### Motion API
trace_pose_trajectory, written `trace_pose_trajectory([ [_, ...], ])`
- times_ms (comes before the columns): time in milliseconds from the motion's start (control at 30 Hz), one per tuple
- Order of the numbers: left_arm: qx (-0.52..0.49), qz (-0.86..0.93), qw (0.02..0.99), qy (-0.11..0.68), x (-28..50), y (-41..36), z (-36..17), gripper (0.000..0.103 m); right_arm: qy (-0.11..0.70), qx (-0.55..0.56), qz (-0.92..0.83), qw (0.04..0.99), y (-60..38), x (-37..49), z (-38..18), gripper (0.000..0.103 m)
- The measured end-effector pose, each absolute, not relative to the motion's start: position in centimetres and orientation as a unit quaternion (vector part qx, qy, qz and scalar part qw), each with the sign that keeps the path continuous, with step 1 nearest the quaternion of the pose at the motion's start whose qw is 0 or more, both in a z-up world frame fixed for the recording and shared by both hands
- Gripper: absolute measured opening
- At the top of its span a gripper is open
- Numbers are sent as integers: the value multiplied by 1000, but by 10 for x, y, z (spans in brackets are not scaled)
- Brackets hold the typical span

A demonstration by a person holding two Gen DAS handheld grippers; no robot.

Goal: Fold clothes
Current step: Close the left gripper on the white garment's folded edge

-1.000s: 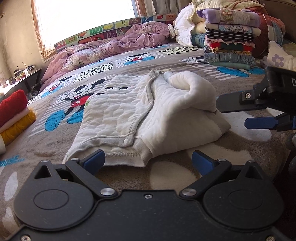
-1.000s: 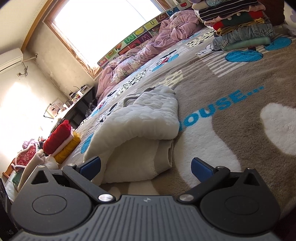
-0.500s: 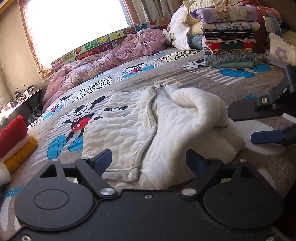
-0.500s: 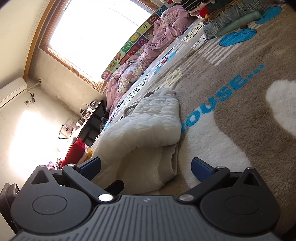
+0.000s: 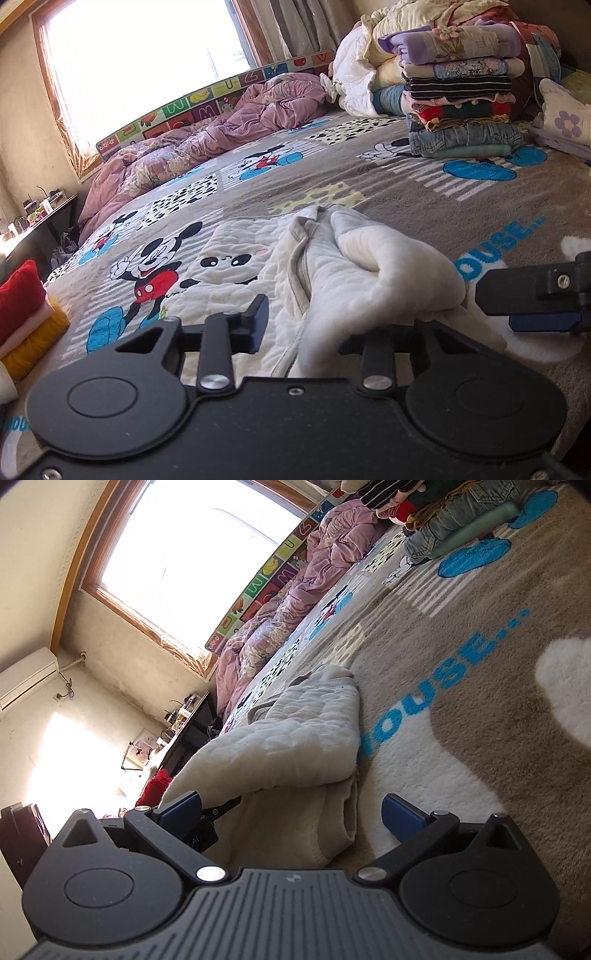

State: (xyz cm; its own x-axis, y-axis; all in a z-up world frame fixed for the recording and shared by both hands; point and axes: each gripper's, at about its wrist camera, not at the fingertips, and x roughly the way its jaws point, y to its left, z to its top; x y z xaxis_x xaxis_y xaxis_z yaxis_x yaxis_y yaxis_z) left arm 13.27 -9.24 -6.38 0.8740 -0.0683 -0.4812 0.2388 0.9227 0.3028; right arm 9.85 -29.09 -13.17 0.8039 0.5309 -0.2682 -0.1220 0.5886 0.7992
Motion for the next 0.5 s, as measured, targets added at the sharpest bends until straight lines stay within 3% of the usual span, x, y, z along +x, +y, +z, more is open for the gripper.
trace_pose_trajectory([
  [233,140,-78,959,235,143,-76,-56,24,268,386,193,861,-280,104,-132,103],
  [500,79,-69,966,237,160,-40,-49,23,274,377,187,865,-275,103,-136,103],
])
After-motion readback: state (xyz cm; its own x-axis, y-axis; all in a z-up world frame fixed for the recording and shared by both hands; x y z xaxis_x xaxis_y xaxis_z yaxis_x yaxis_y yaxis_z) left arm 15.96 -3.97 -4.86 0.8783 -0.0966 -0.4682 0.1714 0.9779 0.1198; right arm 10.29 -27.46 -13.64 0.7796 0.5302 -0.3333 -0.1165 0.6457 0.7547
